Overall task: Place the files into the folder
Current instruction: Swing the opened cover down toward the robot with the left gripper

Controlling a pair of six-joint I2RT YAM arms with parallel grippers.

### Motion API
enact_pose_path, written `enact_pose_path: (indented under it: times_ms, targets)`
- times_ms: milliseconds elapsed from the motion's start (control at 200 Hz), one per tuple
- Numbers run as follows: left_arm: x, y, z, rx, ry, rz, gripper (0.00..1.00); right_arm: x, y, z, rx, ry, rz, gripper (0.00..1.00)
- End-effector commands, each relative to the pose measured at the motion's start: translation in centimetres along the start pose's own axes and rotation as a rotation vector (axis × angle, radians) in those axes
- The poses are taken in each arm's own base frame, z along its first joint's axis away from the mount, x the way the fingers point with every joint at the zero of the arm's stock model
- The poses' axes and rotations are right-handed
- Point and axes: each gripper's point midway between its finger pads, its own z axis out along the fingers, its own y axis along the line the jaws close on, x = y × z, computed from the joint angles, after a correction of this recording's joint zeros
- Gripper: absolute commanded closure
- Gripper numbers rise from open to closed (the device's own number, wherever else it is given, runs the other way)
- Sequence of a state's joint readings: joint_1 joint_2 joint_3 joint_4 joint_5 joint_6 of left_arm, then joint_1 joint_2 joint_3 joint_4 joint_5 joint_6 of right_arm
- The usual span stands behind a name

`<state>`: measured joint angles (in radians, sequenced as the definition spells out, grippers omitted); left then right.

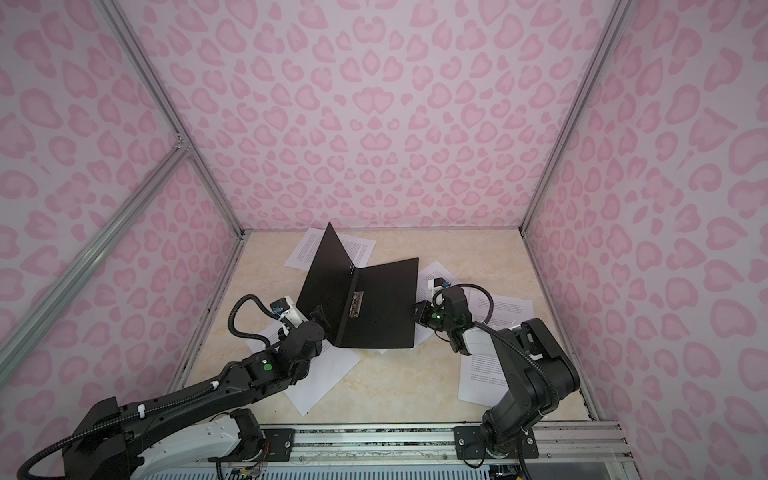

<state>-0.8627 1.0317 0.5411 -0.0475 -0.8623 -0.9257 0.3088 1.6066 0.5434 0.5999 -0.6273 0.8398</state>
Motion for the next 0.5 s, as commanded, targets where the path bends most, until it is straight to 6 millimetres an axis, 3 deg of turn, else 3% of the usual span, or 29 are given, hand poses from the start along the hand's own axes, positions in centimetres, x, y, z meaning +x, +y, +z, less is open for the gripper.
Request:
enact_pose_path:
  times_ms: [0, 90, 180, 300, 495]
  targets:
    - [0.7, 2.3, -0.3, -0.061, 0.097, 0.044, 0.21, -0.1, -1.4, -0.4, 0.070, 0.003, -0.032, 1.00]
    - [0.5, 4.8, -0.5, -0.099, 0.143, 0.001, 0.17, -0.3, -1.5, -0.8, 0.094, 0.002, -0.041, 1.00]
    - [1.2, 6.0, -0.8, -0.069, 0.219, -0.036, 0.14, -0.6, -2.0, -1.3, 0.121, -0.008, -0.037, 1.00]
    - [3.4, 5.3, -1.1, 0.015, 0.331, 0.002, 0.09, -1.0, -2.3, -1.9, 0.148, -0.027, -0.041, 1.00]
    - [9.5, 3.6, -0.4, 0.100, 0.578, 0.046, 0.07, -1.5, -2.8, -2.5, 0.176, -0.050, -0.039, 1.00]
